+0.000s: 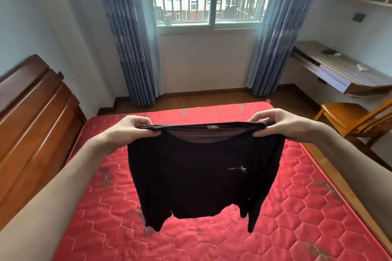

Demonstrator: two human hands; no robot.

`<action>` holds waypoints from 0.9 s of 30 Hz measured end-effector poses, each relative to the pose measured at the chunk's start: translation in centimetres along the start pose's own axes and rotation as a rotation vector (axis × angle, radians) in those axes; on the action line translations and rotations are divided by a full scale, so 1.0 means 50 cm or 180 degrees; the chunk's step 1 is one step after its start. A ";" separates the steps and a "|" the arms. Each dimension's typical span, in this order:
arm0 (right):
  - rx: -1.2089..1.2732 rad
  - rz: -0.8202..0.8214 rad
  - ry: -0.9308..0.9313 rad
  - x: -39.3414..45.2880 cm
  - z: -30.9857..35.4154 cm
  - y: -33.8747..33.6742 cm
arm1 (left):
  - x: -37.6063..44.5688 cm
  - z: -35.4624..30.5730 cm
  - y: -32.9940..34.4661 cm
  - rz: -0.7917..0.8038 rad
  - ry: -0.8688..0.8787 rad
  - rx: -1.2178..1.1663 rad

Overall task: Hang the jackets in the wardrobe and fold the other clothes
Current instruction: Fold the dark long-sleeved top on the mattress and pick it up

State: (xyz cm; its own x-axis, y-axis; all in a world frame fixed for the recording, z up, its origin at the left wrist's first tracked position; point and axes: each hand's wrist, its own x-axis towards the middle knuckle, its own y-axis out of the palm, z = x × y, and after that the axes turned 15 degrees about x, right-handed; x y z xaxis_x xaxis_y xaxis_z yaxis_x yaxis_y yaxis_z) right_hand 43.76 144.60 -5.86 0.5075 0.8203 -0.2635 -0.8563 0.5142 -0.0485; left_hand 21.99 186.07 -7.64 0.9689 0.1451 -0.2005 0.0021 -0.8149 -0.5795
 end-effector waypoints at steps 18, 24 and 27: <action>-0.1844 -0.2853 -0.1161 0.255 -0.001 -0.044 | 0.215 0.063 -0.117 -0.1973 0.0246 0.0723; -0.1230 -0.2633 -0.1254 0.236 -0.088 -0.007 | 0.168 0.129 -0.045 -0.1646 0.0045 0.0414; -0.1860 -0.2596 -0.1066 0.183 -0.155 0.027 | 0.116 0.169 0.015 -0.1430 -0.0257 0.0462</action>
State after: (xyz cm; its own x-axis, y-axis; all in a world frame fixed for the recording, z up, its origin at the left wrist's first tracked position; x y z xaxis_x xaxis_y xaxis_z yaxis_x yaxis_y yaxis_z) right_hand 46.52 150.88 -15.79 0.8742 0.3538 0.3325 -0.1121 0.8135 -0.5707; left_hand 25.50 191.03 -15.90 0.8577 0.5127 0.0377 0.3760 -0.5757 -0.7261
